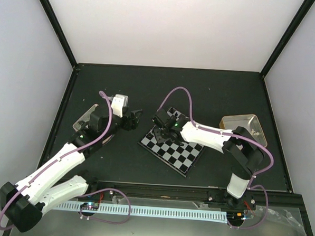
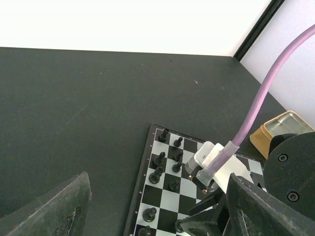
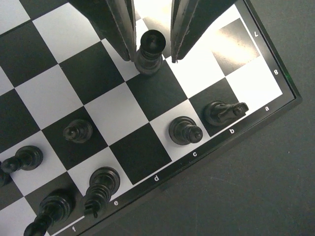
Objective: Set up the chess pieces on the board
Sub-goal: Move the chess piece to the chessboard.
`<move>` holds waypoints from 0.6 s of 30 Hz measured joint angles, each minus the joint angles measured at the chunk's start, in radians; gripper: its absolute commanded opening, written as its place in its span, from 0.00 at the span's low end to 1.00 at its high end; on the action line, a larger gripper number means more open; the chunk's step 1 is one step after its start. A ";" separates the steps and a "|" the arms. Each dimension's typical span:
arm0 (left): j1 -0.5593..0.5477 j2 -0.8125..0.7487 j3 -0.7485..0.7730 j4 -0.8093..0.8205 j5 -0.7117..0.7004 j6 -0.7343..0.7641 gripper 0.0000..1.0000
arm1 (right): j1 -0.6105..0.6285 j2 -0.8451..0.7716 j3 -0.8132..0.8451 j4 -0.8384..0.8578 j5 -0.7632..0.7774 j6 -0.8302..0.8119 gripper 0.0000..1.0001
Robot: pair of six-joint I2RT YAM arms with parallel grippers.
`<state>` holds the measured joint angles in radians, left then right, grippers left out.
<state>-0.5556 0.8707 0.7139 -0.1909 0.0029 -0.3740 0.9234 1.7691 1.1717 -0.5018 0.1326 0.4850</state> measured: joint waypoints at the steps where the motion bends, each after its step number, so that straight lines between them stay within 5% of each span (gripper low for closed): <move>1: 0.000 0.000 0.000 -0.001 0.000 0.000 0.77 | 0.000 0.003 0.005 0.000 0.001 -0.003 0.17; 18: 0.007 0.000 0.000 -0.003 -0.002 0.000 0.77 | 0.000 0.031 0.034 -0.003 0.020 -0.012 0.09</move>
<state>-0.5488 0.8703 0.7139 -0.1944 0.0006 -0.3740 0.9234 1.8004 1.2057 -0.5053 0.1528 0.4732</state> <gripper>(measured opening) 0.770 0.107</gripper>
